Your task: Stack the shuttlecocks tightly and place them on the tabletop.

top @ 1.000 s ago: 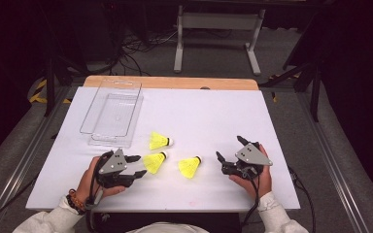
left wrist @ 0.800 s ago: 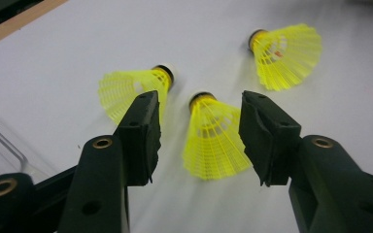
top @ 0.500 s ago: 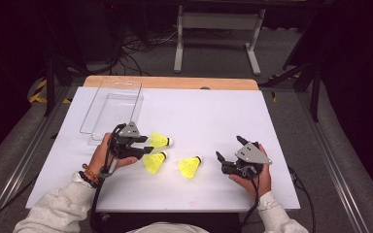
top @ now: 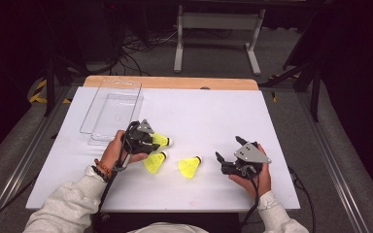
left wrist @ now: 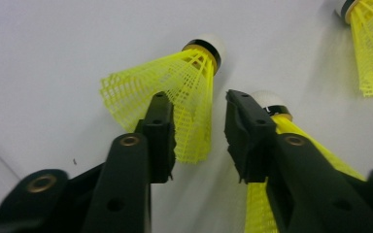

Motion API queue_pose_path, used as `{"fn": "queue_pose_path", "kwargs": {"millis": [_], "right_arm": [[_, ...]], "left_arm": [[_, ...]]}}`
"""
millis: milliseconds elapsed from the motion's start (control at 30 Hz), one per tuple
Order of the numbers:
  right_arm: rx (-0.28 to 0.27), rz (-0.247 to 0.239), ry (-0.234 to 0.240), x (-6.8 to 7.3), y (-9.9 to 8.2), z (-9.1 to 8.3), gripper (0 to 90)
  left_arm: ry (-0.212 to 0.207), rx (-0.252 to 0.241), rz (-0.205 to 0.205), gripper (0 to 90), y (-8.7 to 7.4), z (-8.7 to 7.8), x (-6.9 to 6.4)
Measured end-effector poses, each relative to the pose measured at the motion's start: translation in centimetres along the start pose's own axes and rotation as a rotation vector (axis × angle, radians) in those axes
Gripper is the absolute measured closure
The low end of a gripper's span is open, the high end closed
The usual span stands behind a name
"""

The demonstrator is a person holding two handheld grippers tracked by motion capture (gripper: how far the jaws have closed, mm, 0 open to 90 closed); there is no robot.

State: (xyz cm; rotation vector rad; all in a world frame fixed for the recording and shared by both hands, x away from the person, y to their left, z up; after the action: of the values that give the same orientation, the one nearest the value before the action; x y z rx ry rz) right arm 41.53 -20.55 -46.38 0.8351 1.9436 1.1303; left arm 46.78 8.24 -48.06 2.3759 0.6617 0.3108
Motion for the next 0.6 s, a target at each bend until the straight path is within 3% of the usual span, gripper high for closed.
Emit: {"fn": "queue_pose_path", "kwargs": {"millis": [133,400,600], "right_arm": [[0.004,-0.002,-0.002,-0.08,-0.08,0.01,14.2],[0.009,0.003,0.001,-0.16,-0.18,0.08,14.2],[0.011,0.002,0.005,-0.15,-0.21,0.13,14.2]], "left_arm": [[0.025,-0.020,-0.009,72.5,0.27,-0.37,0.18],[0.008,-0.046,-0.024,77.4,0.23,-0.67,0.64],[0.019,-0.072,-0.022,83.6,0.37,-0.77,0.87]]}}
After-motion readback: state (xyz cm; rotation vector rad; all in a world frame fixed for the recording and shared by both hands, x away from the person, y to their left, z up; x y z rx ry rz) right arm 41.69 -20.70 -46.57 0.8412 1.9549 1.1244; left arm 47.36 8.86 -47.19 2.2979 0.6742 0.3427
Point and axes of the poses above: each handheld gripper's, and its own axes: z roughly forward along the jaws, y roughly out of its top, x roughly to its left, the point moved 7 cm from there along z, roughly forward along the jaws, and after that the axes turned 1 degree about z, right-handed, at the moved point
